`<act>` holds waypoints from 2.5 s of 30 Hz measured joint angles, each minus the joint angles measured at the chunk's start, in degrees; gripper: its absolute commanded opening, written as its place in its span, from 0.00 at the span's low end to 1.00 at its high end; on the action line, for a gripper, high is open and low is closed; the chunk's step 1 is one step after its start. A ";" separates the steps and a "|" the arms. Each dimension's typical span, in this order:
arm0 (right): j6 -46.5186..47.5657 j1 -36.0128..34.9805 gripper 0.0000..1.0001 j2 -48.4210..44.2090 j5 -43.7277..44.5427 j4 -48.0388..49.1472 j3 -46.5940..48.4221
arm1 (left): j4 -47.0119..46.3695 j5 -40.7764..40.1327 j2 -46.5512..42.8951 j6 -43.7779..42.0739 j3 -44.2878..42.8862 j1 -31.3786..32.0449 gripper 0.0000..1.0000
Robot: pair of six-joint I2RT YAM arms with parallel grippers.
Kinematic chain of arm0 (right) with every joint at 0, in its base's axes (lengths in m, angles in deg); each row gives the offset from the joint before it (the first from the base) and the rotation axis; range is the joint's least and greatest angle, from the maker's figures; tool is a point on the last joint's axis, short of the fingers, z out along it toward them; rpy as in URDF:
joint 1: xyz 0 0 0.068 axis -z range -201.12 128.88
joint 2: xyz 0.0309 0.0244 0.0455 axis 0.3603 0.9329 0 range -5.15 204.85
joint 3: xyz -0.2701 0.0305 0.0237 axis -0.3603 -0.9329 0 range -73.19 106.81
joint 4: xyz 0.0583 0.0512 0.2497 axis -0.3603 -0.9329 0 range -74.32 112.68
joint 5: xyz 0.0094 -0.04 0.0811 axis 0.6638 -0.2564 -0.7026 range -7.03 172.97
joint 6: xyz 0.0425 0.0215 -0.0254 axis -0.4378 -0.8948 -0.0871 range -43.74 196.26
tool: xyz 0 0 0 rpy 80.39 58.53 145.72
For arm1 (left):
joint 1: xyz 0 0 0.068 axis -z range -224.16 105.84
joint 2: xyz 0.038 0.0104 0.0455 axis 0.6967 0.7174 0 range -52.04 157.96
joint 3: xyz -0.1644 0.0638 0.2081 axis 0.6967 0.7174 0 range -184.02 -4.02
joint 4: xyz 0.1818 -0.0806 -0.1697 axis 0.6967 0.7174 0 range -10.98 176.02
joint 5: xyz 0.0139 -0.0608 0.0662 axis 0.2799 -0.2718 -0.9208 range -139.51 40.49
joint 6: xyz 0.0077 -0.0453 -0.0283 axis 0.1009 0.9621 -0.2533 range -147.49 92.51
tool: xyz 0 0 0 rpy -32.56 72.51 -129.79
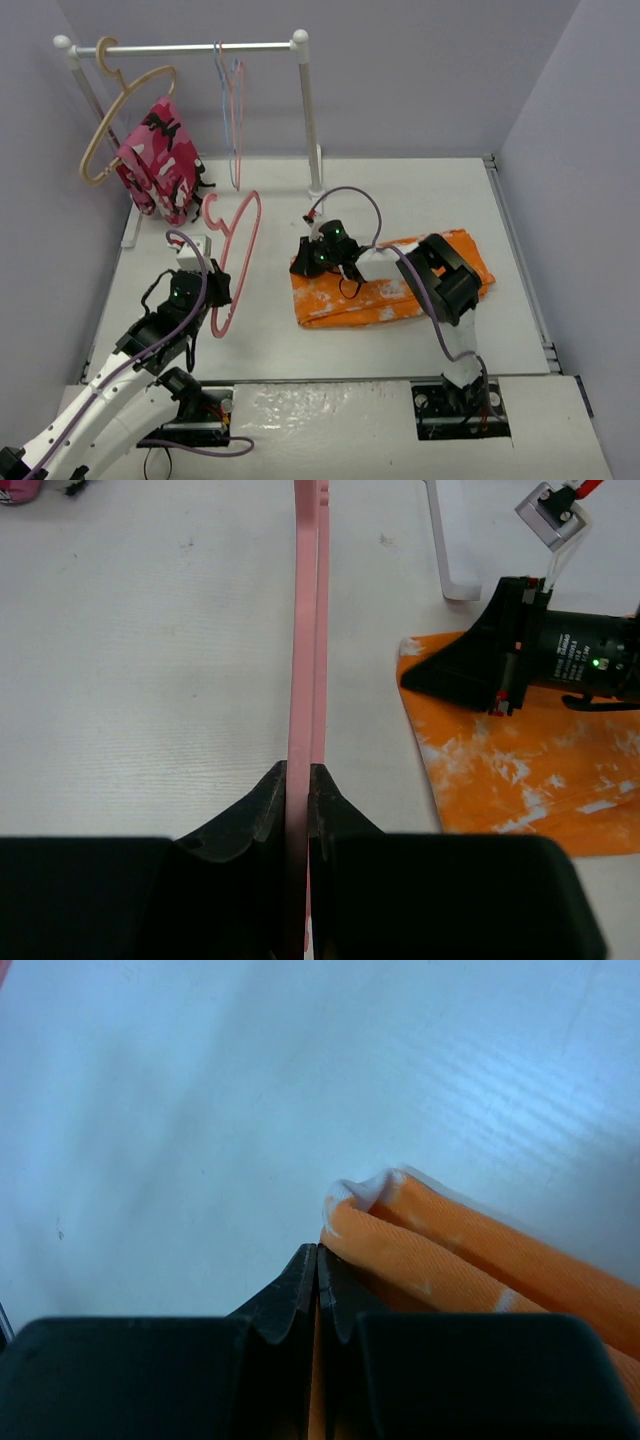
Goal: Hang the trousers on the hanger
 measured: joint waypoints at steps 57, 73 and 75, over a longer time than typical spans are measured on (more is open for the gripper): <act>1.26 -14.68 0.31 6.03 41.41 -47.71 27.66 | -10.87 2.18 -5.27 0.94 14.47 -0.02 0.00; 1.47 -10.87 0.00 -0.75 29.26 -45.79 21.78 | -19.99 4.81 1.49 2.13 16.56 -0.02 0.00; 1.86 -10.53 0.00 -2.71 26.85 -45.83 21.34 | -21.87 5.33 2.99 2.12 16.56 -0.02 0.00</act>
